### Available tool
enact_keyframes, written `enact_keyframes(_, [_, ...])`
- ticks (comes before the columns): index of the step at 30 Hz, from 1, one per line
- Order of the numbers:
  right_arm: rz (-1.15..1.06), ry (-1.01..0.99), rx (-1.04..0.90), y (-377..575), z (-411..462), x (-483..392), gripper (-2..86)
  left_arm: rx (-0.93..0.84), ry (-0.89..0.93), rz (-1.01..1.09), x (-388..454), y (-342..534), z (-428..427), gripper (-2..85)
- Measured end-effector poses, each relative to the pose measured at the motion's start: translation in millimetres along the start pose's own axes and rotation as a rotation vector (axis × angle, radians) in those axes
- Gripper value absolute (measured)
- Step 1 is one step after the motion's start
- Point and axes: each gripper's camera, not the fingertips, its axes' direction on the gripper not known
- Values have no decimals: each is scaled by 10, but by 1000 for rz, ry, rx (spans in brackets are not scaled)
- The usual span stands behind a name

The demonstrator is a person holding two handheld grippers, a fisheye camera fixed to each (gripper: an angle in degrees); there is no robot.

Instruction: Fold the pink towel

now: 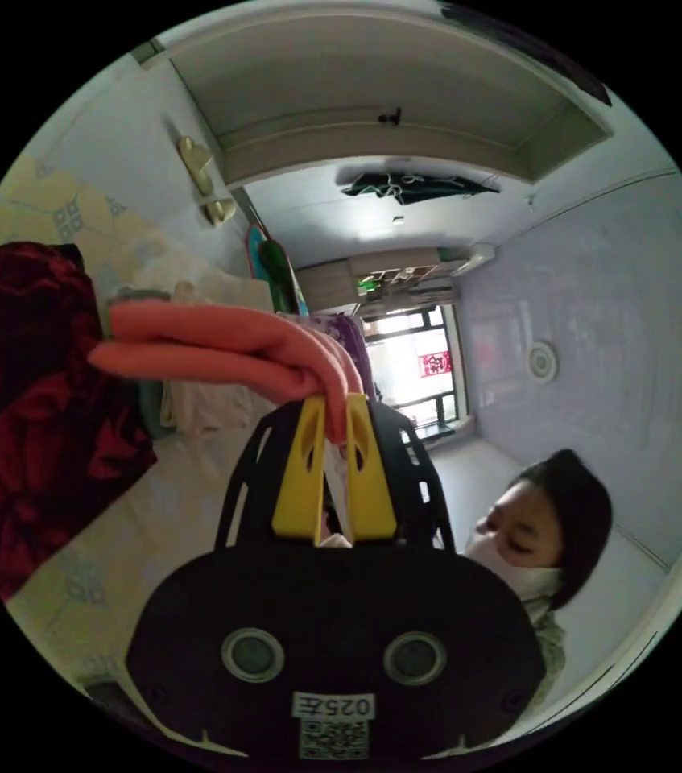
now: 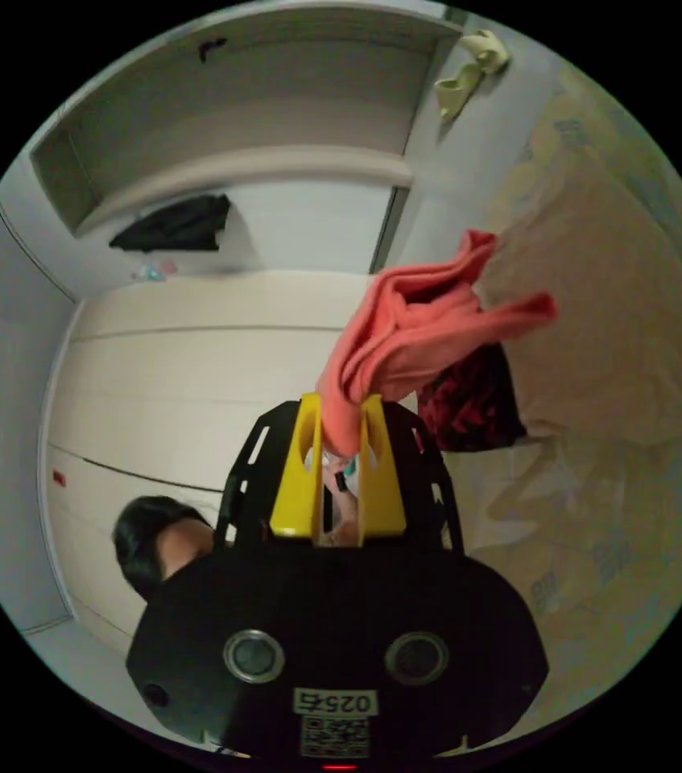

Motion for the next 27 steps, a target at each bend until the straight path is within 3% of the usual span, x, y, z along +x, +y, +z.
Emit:
enact_keyframes(5, [-37, -26, -124, 407, 741, 49, 70, 41, -295, 118, 311, 757, -568, -3])
enact_keyframes(8, [74, 55, -158, 902, 1113, 608, 72, 98, -415, -113, -160, 1446, -706, -3])
enact_keyframes(12, [429, 239, -232, 1591, 1459, 1919, 73, 95, -479, -560, -1432, 2255, -730, -5])
enact_keyframes(14, [577, 211, -213, 1928, 1532, 2313, 72, 39, -539, -661, -1799, 2490, -657, -5])
enact_keyframes(16, [668, 63, -111, 2244, 1550, 2511, 72, 74, -535, -673, -1956, 2662, -618, -5])
enact_keyframes(18, [653, 15, -85, 2309, 1578, 2500, 72, 84, -549, -651, -1970, 2655, -594, -5])
enact_keyframes(24, [466, 128, -148, 2094, 1940, 2091, 74, 10, -740, -527, -1926, 2389, -478, -5])
enact_keyframes(27, [453, 151, -166, 2063, 2166, 1951, 75, 58, -755, -563, -2026, 2418, -510, -4])
